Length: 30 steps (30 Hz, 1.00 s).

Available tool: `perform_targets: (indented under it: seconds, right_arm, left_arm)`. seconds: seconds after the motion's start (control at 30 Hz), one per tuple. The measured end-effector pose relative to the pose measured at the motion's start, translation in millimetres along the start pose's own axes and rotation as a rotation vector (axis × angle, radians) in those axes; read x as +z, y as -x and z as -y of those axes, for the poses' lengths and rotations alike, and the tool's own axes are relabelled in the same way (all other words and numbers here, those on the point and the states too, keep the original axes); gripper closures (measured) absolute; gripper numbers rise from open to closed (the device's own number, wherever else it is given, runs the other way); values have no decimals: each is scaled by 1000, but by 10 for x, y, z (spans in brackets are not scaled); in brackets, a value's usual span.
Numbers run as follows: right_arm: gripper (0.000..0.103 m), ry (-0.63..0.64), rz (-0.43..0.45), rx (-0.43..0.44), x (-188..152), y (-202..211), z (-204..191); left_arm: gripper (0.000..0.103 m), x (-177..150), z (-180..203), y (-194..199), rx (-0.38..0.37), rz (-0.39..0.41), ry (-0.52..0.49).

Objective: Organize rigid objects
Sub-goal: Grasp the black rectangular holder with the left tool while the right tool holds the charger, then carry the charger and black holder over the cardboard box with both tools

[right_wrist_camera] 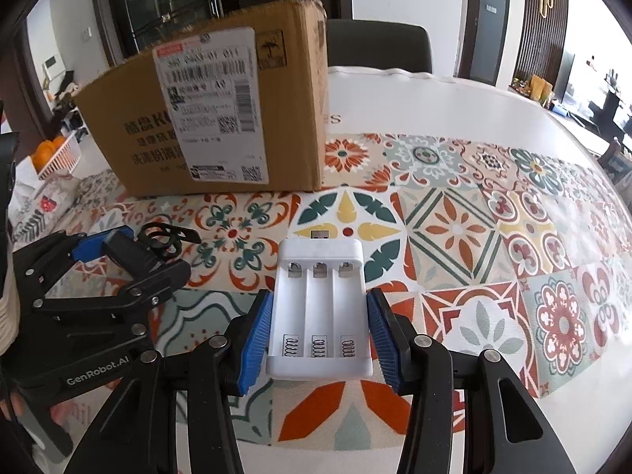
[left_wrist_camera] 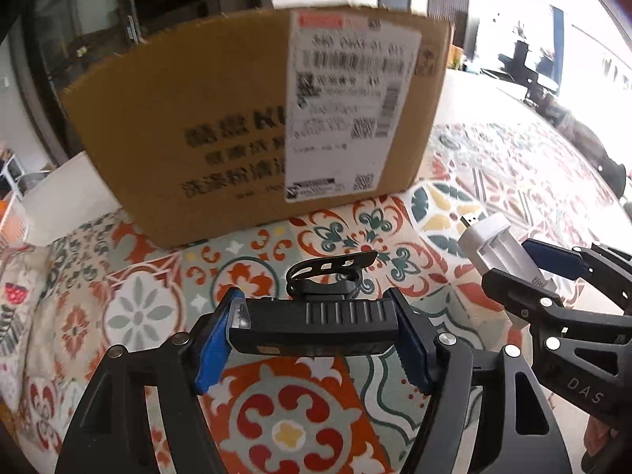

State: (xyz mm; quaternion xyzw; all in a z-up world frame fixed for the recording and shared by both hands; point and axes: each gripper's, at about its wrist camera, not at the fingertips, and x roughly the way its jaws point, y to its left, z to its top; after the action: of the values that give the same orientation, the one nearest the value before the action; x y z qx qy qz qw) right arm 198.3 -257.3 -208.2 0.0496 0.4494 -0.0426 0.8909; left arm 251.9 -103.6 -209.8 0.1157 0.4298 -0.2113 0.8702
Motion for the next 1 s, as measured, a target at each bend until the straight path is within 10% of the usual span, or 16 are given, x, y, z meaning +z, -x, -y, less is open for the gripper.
perform_targets:
  seconds: [1.0]
  right_arm:
    - [54, 77, 221, 39, 505, 1215, -405]
  left_arm:
    - [32, 456, -226, 1376, 89, 184, 69]
